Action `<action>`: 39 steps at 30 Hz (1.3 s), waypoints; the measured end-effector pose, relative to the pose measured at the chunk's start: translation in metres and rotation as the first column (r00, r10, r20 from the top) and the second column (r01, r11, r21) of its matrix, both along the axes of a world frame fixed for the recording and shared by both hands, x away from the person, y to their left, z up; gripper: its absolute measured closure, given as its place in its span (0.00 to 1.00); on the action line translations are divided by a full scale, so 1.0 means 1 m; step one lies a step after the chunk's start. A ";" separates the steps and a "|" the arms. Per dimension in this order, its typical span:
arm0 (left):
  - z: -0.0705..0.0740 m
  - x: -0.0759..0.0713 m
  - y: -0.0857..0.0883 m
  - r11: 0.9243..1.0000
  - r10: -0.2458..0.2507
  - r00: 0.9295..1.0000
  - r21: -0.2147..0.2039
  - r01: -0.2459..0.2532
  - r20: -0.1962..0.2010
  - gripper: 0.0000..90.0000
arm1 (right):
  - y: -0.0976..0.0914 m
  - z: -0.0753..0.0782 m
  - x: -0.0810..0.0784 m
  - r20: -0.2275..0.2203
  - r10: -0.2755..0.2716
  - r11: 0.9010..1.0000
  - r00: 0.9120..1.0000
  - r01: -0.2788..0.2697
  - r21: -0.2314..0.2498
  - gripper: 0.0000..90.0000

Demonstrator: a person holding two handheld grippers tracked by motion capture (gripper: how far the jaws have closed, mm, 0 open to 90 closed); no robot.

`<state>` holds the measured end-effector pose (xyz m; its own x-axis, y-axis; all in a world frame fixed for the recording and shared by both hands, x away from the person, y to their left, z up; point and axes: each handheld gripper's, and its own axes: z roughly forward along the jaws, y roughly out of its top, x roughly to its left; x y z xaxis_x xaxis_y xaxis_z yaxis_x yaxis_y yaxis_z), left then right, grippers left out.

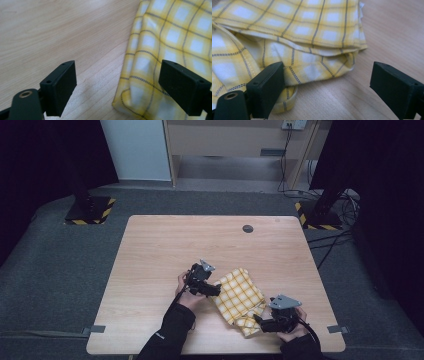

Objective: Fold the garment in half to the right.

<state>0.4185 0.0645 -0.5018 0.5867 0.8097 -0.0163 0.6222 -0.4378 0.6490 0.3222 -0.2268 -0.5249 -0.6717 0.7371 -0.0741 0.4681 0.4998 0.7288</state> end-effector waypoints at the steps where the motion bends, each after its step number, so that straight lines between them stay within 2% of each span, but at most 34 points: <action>1: -0.002 0.001 0.000 1.000 0.001 1.000 -0.007 -0.001 -0.010 0.14 | 0.000 -0.002 0.001 -0.007 0.000 1.000 1.000 0.000 0.002 0.14; 4: -0.003 0.001 0.000 1.000 0.001 1.000 -0.007 -0.001 -0.008 0.14 | 0.000 0.000 0.001 -0.005 -0.003 1.000 1.000 0.003 0.004 0.13; 8: 0.005 -0.007 0.005 1.000 -0.004 1.000 -0.022 0.004 0.010 0.15 | -0.004 0.008 0.000 -0.002 -0.009 0.998 1.000 0.009 0.065 0.13; 12: 0.012 -0.022 0.019 0.994 -0.019 1.000 -0.108 0.018 -0.005 0.16 | -0.006 0.020 0.002 0.001 -0.006 0.988 1.000 0.006 0.156 0.09; 14: 0.014 -0.031 0.025 0.989 -0.021 1.000 -0.148 0.020 -0.009 0.15 | -0.005 0.023 0.004 -0.005 -0.009 0.986 1.000 0.010 0.168 0.08; 15: 0.014 -0.037 0.027 0.988 -0.025 1.000 -0.154 0.024 -0.002 0.15 | -0.004 0.023 0.005 -0.009 -0.011 0.986 1.000 0.013 0.164 0.07; 20: 0.011 -0.061 0.041 0.989 -0.029 0.999 -0.144 0.032 0.021 0.14 | -0.005 0.018 0.006 -0.045 -0.013 0.991 0.999 0.019 0.134 0.07; 24: 0.005 -0.074 0.052 0.992 -0.020 1.000 -0.126 0.023 0.024 0.13 | -0.007 0.015 0.007 -0.080 -0.005 0.992 0.997 0.015 0.127 0.06; 27: -0.001 -0.079 0.057 0.994 -0.017 1.000 -0.105 0.017 0.010 0.12 | -0.006 0.013 0.007 -0.079 -0.001 0.994 0.997 0.010 0.111 0.04; 30: -0.005 -0.082 0.064 0.997 -0.006 1.000 -0.078 0.006 0.007 0.11 | -0.006 0.011 0.006 -0.072 -0.006 0.997 0.997 0.011 0.077 0.04; 33: -0.007 -0.086 0.073 0.999 0.011 1.000 -0.052 -0.011 0.017 0.11 | -0.007 0.009 0.005 -0.071 -0.004 0.998 0.997 0.009 0.064 0.04; 39: -0.016 -0.098 0.100 0.998 0.051 0.999 -0.026 -0.050 0.017 0.09 | -0.009 0.008 0.001 -0.066 0.000 0.999 0.998 0.004 0.051 0.04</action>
<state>0.3209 0.1649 -0.5174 0.5455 0.8377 -0.0275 0.6315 -0.3892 0.6707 0.3235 -0.2362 -0.5169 -0.6724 0.7402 0.0075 0.5166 0.4620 0.7209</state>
